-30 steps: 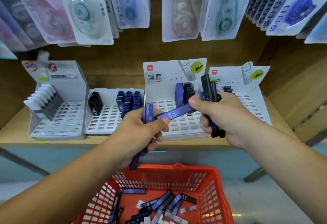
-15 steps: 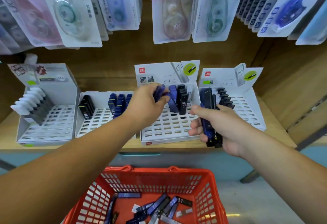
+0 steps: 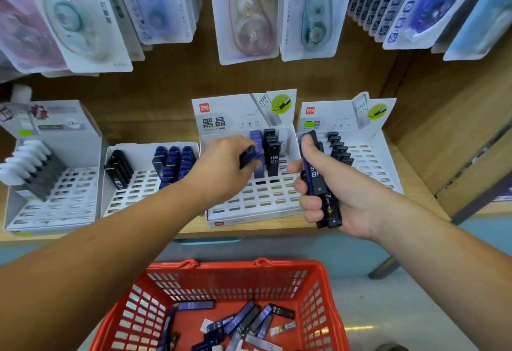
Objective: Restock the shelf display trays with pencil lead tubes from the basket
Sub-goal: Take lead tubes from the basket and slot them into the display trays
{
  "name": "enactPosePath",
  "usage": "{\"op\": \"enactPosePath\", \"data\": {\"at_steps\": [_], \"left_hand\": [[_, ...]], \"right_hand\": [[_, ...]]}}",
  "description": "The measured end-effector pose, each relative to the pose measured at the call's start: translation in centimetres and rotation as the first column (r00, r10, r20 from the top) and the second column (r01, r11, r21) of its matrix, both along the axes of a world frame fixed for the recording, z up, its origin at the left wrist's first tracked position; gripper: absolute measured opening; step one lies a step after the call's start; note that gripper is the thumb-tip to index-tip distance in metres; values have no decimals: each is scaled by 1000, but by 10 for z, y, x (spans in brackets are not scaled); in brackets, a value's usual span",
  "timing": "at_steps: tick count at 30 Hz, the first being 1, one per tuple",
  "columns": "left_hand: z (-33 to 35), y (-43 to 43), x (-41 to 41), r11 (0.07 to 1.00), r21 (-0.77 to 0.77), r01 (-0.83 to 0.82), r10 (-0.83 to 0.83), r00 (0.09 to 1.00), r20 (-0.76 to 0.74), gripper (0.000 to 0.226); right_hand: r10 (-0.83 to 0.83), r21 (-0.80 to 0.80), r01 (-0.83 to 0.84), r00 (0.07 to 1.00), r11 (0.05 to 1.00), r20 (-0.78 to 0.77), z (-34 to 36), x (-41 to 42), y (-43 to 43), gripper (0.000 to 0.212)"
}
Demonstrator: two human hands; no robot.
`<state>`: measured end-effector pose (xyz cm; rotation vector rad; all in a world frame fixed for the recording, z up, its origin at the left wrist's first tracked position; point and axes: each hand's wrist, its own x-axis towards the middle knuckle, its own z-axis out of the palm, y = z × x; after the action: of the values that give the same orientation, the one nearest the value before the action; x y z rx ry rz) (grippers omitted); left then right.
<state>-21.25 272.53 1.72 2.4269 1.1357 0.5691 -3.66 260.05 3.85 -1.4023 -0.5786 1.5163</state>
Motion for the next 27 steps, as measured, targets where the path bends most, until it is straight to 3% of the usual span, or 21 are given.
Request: {"op": "enactPosePath", "data": {"at_steps": [3,5,7,9,13,17,22,24,27], "left_hand": [[0,-2,5,999,50,-8,6,999,33,12],[8,-8,7,995,76,-72,57,980,191,11],[21,-20,13,983,-183,-33,102,917,384,15],[31,-33,20,866,-486,118,142,874,465,18],[39,-39,21,850,-495,181,49,908,416,18],[36,-31,7,769,-626,129,229,859,458,25],[21,-31,-9,738,-662,130,247,861,444,30],[14,-33,-12,739,-665,107,226,891,394,30],[2,-36,-11,750,-659,51,243,906,347,23]], "right_hand": [[35,2,-35,999,999,-10,0,1,-2,44],[75,10,-76,995,997,65,-2,-1,-3,35],[112,18,-118,976,993,185,-4,-4,-4,30],[148,16,-157,955,987,255,-3,-9,-4,28],[177,11,-186,948,982,266,0,-10,-5,31],[-12,114,-6,987,993,158,-2,2,-4,24],[-195,166,194,981,967,-11,-3,11,-3,17],[-239,181,222,968,958,78,-4,10,-3,16],[-306,262,206,847,943,434,-6,10,2,6]]}}
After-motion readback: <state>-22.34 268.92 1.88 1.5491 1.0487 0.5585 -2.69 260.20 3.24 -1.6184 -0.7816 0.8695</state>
